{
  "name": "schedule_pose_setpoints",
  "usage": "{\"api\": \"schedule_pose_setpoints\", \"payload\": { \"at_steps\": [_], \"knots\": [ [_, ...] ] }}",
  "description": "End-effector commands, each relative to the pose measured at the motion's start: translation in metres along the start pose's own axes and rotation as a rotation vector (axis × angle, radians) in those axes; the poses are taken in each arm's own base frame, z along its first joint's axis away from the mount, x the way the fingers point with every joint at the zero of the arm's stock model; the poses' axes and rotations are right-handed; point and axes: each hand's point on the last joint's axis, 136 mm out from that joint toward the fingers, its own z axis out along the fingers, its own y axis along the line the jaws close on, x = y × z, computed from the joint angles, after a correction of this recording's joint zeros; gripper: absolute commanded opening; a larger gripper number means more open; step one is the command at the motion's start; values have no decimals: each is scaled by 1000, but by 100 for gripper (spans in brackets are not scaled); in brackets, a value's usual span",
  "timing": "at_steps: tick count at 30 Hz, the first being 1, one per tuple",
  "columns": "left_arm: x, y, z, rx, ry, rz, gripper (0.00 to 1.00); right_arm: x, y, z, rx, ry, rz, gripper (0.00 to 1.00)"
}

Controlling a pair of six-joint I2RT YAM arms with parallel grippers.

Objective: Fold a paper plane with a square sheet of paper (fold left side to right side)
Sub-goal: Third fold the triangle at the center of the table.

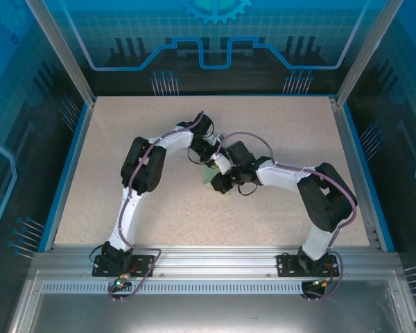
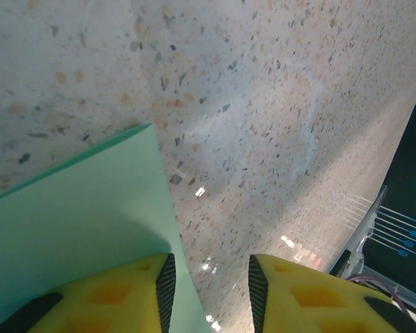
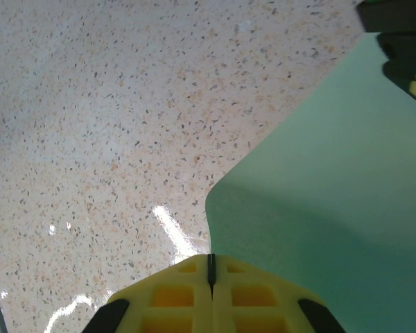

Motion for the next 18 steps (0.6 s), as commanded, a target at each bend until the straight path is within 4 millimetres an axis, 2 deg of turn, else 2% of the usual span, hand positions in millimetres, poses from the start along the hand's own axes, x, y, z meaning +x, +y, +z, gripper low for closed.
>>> {"api": "schedule_pose_setpoints", "payload": {
  "at_steps": [1,9,18],
  "knots": [
    [17,30,11,-89,49,-45,37,-2,-6,-9,-30,1,87,3],
    [16,31,10,-93,47,-42,36,8,-29,-4,-7,58,192,3],
    [16,32,10,-101,45,-39,35,7,-50,-4,6,68,264,3]
  ]
}}
